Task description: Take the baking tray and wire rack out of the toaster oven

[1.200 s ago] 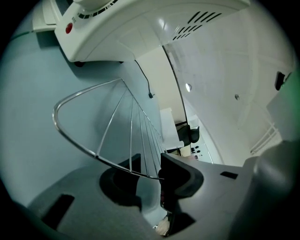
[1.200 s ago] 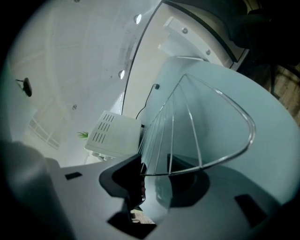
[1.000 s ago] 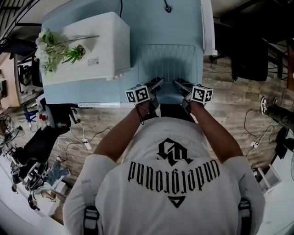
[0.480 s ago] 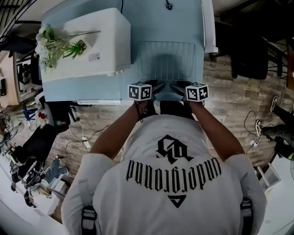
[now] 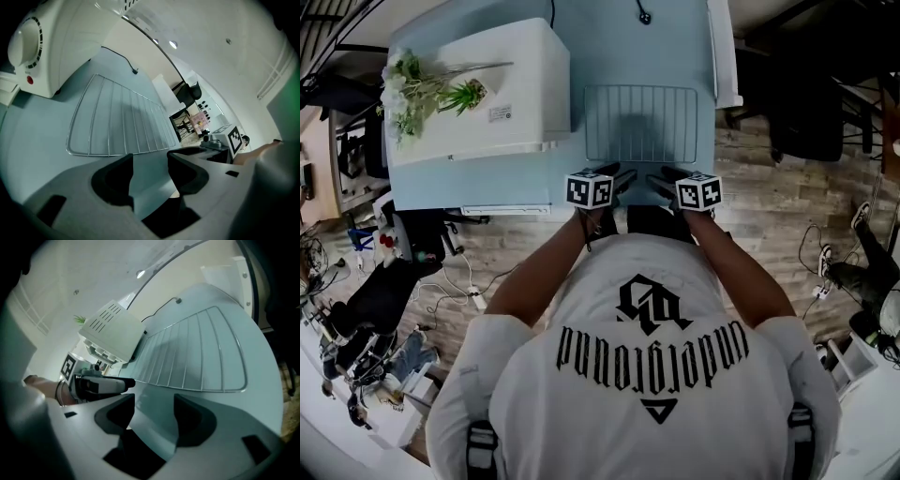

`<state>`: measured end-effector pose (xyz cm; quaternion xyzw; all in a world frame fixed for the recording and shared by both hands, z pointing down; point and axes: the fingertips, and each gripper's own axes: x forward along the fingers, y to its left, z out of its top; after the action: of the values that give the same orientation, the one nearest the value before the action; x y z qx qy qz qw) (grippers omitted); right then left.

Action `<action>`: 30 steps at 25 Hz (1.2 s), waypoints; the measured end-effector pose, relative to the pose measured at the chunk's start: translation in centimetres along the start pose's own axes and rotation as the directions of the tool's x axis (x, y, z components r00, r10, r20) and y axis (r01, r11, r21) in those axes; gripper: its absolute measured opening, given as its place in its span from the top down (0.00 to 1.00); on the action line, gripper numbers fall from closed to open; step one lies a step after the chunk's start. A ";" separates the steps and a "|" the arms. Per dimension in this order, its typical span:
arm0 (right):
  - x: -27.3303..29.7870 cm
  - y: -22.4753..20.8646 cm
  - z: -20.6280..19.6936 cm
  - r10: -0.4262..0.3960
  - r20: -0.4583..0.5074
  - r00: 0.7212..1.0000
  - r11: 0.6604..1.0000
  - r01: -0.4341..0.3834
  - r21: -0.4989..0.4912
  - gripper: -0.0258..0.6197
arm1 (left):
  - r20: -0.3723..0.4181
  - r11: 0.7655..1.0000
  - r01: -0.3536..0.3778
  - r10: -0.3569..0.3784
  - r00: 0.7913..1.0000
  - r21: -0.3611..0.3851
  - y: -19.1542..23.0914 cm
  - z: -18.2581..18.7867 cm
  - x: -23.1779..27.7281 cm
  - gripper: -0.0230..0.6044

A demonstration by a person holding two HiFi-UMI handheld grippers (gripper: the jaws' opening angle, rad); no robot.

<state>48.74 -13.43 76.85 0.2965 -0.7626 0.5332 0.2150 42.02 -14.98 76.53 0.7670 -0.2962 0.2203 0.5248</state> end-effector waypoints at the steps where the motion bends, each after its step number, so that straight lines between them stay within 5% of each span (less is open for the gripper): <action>1: -0.1 0.0 0.2 -0.004 0.011 1.000 1.000 0.004 0.001 0.57 | 0.004 1.000 -0.001 0.001 1.000 0.008 0.0 0.2 -0.1 0.58; 10: -0.8 1.8 2.2 -0.044 0.100 0.994 0.997 0.050 -0.064 0.58 | 0.044 0.993 -0.019 0.014 0.999 0.115 -0.1 1.5 -2.1 0.58; 18: -2.4 5.6 4.0 -0.067 0.225 0.972 0.974 0.113 -0.195 0.59 | 0.138 0.962 -0.032 -0.006 0.990 0.271 -1.7 3.7 -5.9 0.60; 23: -3.6 9.0 5.2 -0.057 0.296 0.954 0.946 0.146 -0.288 0.59 | 0.184 0.900 -0.047 -0.037 0.982 0.433 -3.5 4.7 -8.7 0.60; 30: -5.6 13.8 6.8 -0.051 0.403 0.914 0.887 0.226 -0.402 0.60 | 0.283 0.826 -0.067 -0.114 0.952 0.560 -5.2 6.8 -13.6 0.60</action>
<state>43.35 -15.00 61.43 0.3926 -0.8666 0.2619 0.1623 35.88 -16.86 61.81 0.9156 -0.2856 0.1704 0.2261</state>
